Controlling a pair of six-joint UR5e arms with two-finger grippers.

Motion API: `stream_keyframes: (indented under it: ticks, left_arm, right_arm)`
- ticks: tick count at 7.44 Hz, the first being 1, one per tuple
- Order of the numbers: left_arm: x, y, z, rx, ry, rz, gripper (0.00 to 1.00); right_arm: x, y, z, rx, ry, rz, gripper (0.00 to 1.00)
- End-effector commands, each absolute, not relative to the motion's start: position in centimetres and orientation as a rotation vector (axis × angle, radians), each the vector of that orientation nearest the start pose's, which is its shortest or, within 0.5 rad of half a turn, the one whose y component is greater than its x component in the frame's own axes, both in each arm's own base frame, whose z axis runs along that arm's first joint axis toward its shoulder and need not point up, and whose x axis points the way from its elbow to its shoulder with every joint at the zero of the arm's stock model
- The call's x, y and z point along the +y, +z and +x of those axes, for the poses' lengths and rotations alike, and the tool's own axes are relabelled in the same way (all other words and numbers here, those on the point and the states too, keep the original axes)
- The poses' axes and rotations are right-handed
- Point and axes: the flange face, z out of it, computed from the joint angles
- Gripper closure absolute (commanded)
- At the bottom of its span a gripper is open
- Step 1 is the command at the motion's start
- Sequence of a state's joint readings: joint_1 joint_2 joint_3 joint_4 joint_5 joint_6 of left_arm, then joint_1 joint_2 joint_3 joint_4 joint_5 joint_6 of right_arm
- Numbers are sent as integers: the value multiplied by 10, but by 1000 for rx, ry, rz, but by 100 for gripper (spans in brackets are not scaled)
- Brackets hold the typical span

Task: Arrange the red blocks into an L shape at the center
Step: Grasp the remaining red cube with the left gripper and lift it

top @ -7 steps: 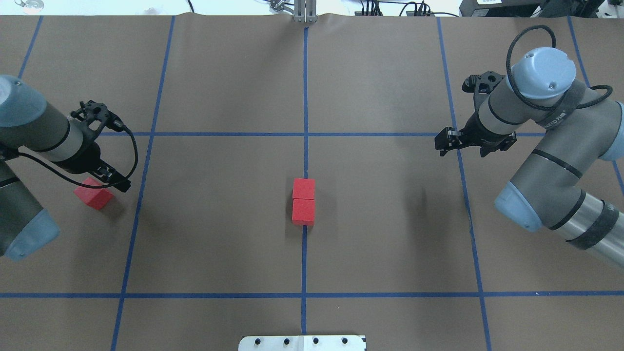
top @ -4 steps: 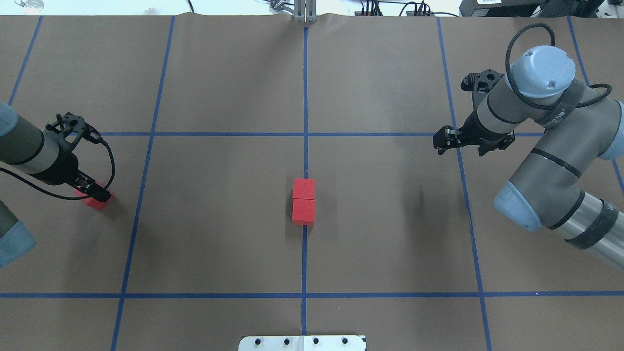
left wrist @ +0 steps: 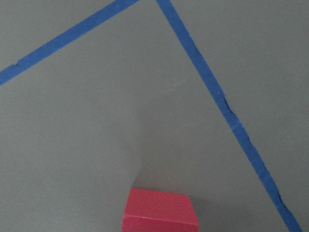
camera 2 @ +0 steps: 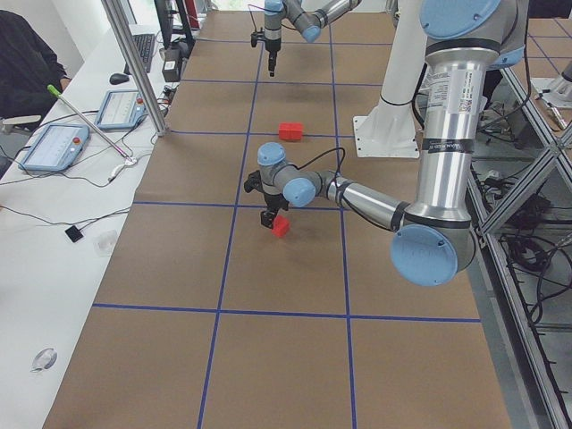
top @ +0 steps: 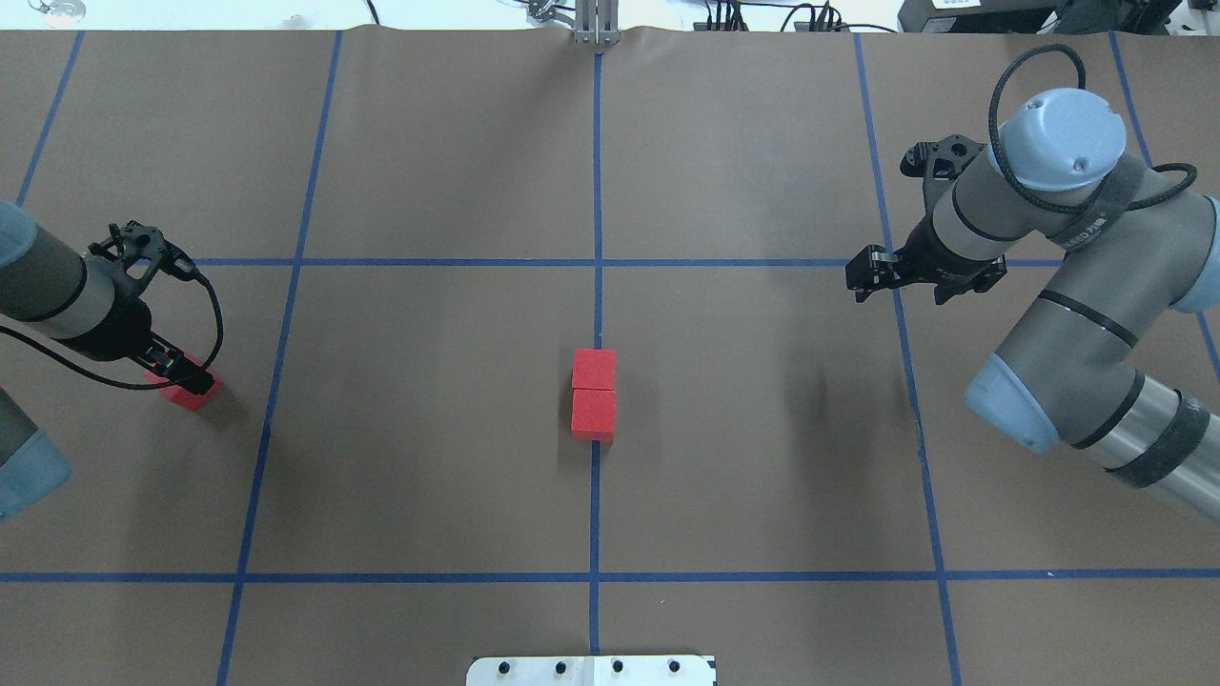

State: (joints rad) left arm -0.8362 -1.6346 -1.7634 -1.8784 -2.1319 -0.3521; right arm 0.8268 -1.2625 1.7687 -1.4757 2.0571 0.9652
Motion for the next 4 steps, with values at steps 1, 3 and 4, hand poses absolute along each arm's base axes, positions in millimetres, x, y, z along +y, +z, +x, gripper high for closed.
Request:
stream_keyframes:
  ticks: [1,3,4]
  left_arm:
    - [-454,516,305,752,524,171,1]
    - [-455,517,308,752,525,169,1]
    - [-457,514,310,754,526,171,11]
  right_arm:
    - [-503,393,-345,-753,66,31,0]
    - [-503,393,-345,-755,65,32,0]
    - [-503,393,-345,-755,67,31,0]
